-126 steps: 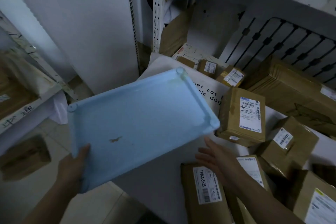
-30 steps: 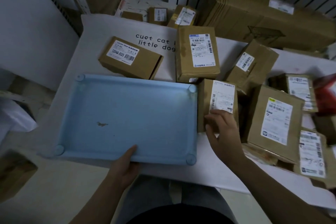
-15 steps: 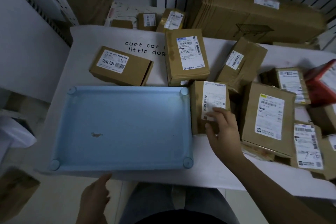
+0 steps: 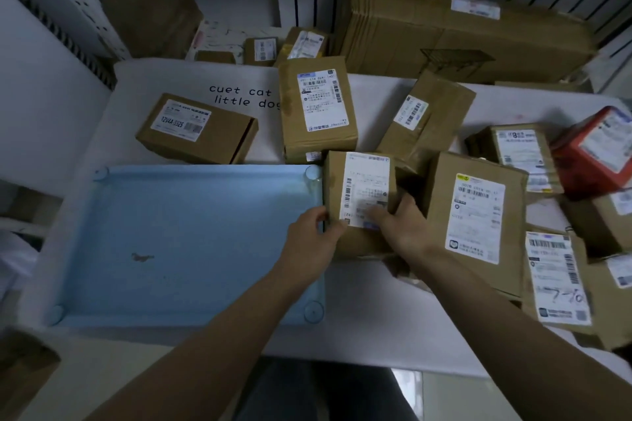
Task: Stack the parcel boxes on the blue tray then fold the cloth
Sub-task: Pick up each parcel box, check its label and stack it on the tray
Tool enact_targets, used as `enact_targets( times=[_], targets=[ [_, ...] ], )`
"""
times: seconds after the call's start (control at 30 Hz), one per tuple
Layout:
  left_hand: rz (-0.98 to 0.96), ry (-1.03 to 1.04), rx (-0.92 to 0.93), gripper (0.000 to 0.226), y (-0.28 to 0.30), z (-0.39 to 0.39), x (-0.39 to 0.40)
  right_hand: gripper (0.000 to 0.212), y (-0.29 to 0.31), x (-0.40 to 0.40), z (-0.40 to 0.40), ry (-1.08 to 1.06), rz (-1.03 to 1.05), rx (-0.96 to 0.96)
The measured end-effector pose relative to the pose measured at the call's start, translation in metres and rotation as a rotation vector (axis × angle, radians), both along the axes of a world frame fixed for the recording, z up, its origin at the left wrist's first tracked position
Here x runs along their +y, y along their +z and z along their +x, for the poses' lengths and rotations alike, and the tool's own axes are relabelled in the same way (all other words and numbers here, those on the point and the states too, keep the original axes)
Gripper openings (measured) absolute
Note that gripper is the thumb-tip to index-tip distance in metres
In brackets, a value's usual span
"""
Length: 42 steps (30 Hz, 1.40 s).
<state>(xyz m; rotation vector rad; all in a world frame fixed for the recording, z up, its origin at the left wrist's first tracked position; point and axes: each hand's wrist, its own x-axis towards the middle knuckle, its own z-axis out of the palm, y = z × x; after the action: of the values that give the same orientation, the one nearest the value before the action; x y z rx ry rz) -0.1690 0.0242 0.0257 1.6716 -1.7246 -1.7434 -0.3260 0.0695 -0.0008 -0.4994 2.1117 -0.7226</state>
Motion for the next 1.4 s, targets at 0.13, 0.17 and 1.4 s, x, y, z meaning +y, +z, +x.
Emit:
enact_targets(
  times=[0.13, 0.17, 1.4],
  targets=[
    [-0.010, -0.042, -0.028, 0.060, -0.017, -0.009, -0.008, 0.055, -0.011, -0.001, -0.002, -0.004, -0.023, -0.098],
    [0.003, -0.029, -0.020, 0.062, -0.019, -0.012, -0.008, 0.054, -0.011, 0.000, -0.001, -0.009, -0.044, -0.093],
    [-1.565, -0.401, 0.053, 0.120, 0.039, 0.069, 0.050, 0.074, 0.053, 0.112, -0.004, 0.058, -0.934, -0.094]
  ],
)
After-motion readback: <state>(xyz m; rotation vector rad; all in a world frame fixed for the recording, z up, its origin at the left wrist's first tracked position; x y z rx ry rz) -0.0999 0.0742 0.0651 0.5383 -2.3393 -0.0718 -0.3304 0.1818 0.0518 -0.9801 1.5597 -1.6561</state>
